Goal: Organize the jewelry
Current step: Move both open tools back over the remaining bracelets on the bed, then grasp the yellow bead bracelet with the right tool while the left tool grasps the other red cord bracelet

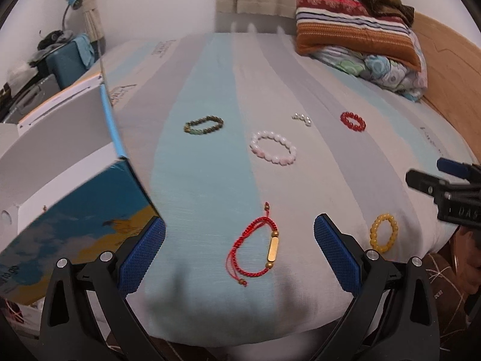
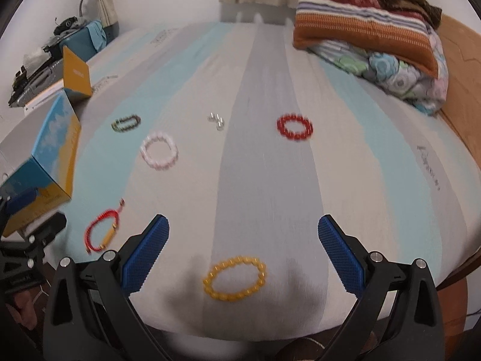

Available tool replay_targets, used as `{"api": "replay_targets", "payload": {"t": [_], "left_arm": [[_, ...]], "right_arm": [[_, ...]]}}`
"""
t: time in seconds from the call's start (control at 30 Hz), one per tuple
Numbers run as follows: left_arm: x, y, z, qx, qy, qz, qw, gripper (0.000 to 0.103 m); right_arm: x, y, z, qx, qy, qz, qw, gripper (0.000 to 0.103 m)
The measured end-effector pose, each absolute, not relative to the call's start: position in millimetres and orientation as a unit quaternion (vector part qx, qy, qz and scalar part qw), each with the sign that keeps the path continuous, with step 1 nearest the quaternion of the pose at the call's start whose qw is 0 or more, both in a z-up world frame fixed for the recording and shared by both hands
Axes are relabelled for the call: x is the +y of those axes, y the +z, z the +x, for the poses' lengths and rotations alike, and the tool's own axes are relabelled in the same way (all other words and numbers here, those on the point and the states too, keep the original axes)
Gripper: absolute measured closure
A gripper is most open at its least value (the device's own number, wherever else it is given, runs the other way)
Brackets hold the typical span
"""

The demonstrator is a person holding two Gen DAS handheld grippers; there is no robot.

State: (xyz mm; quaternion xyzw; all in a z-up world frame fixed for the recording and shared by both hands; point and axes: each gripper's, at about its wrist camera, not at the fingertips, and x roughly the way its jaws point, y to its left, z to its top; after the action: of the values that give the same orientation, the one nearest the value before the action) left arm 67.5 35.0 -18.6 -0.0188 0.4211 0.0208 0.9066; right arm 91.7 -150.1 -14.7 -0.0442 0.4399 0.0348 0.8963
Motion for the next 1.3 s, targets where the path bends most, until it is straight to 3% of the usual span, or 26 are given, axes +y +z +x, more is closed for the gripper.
{"api": "replay_targets", "payload": {"t": [0.67, 0.83, 0.93, 1.07, 1.3], "left_arm": [[30, -92, 98, 0.475, 0.024, -0.028, 0.879, 0.006], [32, -103, 101, 0.482, 0.027, -0.032, 0.875, 0.006], [33, -106, 100, 0.482, 0.026, -0.035, 0.875, 0.007], [33, -106, 99, 0.485, 0.025, -0.032, 0.874, 0.01], [36, -104, 97, 0.495, 0.025, -0.043, 0.868, 0.032]], "right_arm": [[-158, -97, 89, 0.515, 0.036, -0.047, 0.855, 0.008], [-159, -114, 92, 0.537, 0.046, -0.044, 0.841, 0.014], [-158, -118, 91, 0.537, 0.055, -0.047, 0.84, 0.019], [-155, -117, 89, 0.534, 0.066, -0.049, 0.842, 0.034], [-157, -115, 87, 0.528, 0.065, -0.046, 0.846, 0.058]]}}
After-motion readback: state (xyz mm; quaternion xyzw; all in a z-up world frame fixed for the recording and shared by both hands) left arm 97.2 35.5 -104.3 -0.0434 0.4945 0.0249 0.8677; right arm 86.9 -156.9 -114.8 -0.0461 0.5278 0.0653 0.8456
